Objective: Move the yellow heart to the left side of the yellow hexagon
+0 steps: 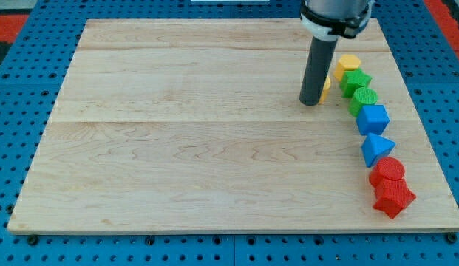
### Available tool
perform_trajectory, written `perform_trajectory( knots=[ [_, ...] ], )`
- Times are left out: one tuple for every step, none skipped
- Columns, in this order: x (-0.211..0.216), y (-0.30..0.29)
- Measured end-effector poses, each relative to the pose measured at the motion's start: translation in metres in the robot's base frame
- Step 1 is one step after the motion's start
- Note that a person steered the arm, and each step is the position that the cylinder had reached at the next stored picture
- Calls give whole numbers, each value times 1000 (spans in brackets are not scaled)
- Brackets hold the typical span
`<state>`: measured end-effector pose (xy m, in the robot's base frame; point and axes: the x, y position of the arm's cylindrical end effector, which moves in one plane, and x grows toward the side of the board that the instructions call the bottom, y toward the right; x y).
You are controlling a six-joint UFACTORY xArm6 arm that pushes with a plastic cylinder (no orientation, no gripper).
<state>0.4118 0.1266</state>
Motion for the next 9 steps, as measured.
perform_trajectory(
  knots=[
    [-7, 1],
    [-51, 16],
    [-83, 21],
    [-108, 21],
    [-135, 30],
    [-177, 50],
    [-169, 103],
    [-151, 104],
    [-157, 27]
  ],
)
